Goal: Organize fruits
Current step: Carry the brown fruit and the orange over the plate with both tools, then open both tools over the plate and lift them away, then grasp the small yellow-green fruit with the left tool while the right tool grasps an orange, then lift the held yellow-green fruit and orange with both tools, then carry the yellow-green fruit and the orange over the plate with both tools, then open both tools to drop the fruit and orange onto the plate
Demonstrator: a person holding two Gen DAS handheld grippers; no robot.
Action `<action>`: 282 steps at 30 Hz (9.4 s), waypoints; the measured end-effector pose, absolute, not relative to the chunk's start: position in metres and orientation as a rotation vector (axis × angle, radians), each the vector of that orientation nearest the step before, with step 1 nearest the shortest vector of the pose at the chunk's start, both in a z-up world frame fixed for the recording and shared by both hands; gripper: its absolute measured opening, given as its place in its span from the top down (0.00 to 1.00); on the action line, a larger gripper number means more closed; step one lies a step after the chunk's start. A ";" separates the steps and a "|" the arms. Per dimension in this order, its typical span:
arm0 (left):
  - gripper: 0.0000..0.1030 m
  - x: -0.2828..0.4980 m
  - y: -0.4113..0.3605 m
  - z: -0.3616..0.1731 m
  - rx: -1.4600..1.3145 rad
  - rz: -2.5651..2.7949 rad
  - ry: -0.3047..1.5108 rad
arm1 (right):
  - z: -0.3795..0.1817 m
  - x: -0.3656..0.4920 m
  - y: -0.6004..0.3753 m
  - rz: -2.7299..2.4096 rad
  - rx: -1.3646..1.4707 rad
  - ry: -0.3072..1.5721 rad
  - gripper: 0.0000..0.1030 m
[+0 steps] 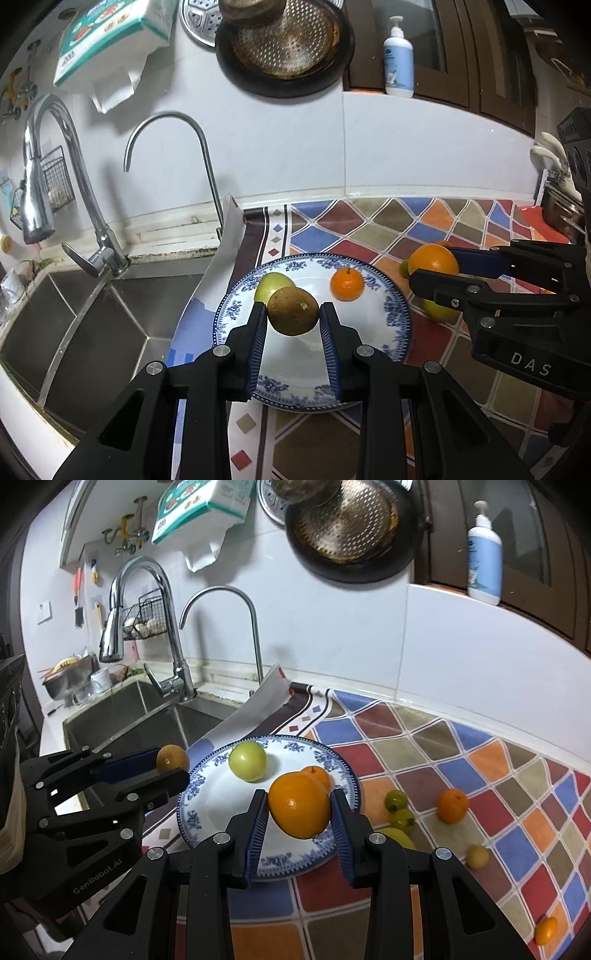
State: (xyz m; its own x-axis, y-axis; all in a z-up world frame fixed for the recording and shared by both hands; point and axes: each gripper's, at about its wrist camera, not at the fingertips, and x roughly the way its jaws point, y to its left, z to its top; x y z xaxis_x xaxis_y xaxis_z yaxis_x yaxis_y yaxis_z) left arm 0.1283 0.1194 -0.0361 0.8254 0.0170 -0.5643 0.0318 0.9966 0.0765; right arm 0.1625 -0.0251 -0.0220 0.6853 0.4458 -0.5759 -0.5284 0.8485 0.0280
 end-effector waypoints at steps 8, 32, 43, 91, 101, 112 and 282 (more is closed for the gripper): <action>0.71 0.156 0.134 -0.060 0.086 -0.004 0.659 | -0.045 0.192 -0.005 0.565 -0.161 0.671 0.66; 0.57 0.184 0.146 -0.084 0.066 0.023 0.742 | -0.076 0.227 0.010 0.554 -0.167 0.738 0.55; 0.35 0.150 0.130 -0.052 0.084 0.027 0.652 | -0.042 0.194 -0.017 0.500 -0.131 0.661 0.50; 0.07 0.076 -0.021 0.019 0.119 -0.196 0.386 | 0.014 0.066 -0.196 0.039 -0.026 0.479 0.32; 0.07 0.093 -0.054 0.007 0.185 -0.247 0.423 | 0.002 0.067 -0.226 -0.038 0.010 0.505 0.32; 0.07 0.122 -0.083 -0.022 0.258 -0.307 0.498 | -0.029 0.084 -0.258 -0.133 0.060 0.601 0.32; 0.46 0.142 0.143 -0.059 0.096 -0.097 0.669 | -0.053 0.179 -0.002 0.448 -0.071 0.726 0.54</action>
State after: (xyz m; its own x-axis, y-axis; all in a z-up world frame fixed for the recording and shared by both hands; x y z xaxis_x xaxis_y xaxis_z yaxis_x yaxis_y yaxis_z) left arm 0.1421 0.1431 -0.0586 0.7802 -0.0593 -0.6227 0.1208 0.9910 0.0570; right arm 0.1787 -0.0019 -0.0528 0.6576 0.3706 -0.6559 -0.4194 0.9033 0.0899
